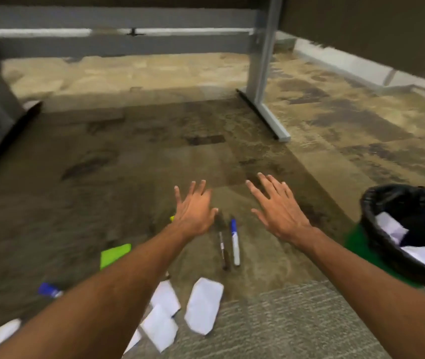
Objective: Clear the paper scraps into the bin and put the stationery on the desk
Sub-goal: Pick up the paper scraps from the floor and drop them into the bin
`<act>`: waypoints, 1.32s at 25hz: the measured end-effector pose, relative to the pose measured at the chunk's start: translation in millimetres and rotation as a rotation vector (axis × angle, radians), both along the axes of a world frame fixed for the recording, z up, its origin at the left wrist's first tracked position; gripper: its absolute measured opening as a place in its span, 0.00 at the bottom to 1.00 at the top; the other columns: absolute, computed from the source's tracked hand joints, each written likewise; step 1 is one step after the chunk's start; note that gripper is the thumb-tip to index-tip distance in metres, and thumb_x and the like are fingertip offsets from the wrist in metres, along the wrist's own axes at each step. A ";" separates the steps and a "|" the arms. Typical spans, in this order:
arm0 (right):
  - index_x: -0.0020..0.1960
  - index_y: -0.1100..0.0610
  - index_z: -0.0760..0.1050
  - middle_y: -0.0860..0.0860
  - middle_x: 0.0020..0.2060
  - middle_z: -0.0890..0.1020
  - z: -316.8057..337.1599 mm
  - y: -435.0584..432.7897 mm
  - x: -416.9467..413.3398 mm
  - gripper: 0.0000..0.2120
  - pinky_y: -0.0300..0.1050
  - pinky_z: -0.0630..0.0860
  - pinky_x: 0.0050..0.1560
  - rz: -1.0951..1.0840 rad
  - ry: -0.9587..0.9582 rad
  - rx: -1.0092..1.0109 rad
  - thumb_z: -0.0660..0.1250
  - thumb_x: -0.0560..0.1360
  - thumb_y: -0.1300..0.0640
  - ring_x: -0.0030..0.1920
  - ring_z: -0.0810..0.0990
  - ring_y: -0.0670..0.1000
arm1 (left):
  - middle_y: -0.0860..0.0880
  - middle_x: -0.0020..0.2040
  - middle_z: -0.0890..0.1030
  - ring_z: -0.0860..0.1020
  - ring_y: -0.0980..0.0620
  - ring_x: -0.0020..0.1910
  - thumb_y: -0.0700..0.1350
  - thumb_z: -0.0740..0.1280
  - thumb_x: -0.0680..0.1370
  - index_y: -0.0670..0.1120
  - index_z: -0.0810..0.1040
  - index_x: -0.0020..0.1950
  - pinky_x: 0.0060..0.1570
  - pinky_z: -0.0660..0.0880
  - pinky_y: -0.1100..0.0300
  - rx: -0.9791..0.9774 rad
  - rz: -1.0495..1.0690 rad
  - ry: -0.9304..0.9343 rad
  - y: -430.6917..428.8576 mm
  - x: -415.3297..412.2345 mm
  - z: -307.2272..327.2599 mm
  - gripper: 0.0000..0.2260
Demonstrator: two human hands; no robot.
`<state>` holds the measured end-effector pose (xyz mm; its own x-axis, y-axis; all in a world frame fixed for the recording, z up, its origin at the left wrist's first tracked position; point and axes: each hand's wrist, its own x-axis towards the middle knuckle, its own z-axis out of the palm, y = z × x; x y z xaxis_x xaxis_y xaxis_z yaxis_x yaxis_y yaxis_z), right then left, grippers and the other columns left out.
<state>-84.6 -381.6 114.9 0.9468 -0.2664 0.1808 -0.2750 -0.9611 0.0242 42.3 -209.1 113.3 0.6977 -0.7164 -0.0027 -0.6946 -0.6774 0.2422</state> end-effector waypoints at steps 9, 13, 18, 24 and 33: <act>0.77 0.44 0.49 0.53 0.78 0.51 -94.6 127.3 13.5 0.43 0.53 0.56 0.76 0.642 0.594 0.205 0.67 0.69 0.36 0.76 0.52 0.55 | 0.50 0.80 0.48 0.45 0.49 0.78 0.66 0.59 0.73 0.49 0.51 0.77 0.74 0.43 0.39 0.234 0.101 0.173 193.7 -48.5 -110.4 0.39; 0.77 0.45 0.51 0.51 0.78 0.52 -108.3 140.4 7.0 0.43 0.50 0.60 0.73 0.660 0.694 0.255 0.73 0.69 0.48 0.76 0.53 0.53 | 0.48 0.80 0.44 0.43 0.47 0.78 0.66 0.60 0.73 0.54 0.43 0.77 0.75 0.43 0.42 0.256 0.001 0.257 196.1 -77.2 -130.9 0.40; 0.75 0.44 0.56 0.50 0.69 0.66 -106.5 149.4 6.1 0.41 0.51 0.67 0.62 0.607 0.673 0.127 0.74 0.68 0.55 0.67 0.64 0.53 | 0.44 0.79 0.49 0.49 0.44 0.78 0.53 0.64 0.77 0.52 0.51 0.77 0.75 0.50 0.46 0.250 0.043 0.289 191.5 -88.1 -129.5 0.33; 0.64 0.46 0.69 0.49 0.57 0.72 -110.6 151.1 6.8 0.26 0.50 0.63 0.55 0.553 0.610 0.089 0.72 0.68 0.55 0.61 0.67 0.52 | 0.43 0.68 0.67 0.65 0.42 0.69 0.47 0.73 0.71 0.48 0.57 0.75 0.66 0.64 0.47 0.249 0.139 0.245 171.0 -80.5 -116.5 0.37; 0.53 0.57 0.78 0.55 0.53 0.79 -102.2 151.2 27.4 0.10 0.48 0.70 0.54 0.539 0.623 0.296 0.69 0.73 0.58 0.57 0.75 0.55 | 0.43 0.62 0.76 0.71 0.41 0.64 0.46 0.73 0.70 0.46 0.69 0.63 0.61 0.64 0.48 0.090 0.275 0.345 175.1 -73.4 -118.5 0.24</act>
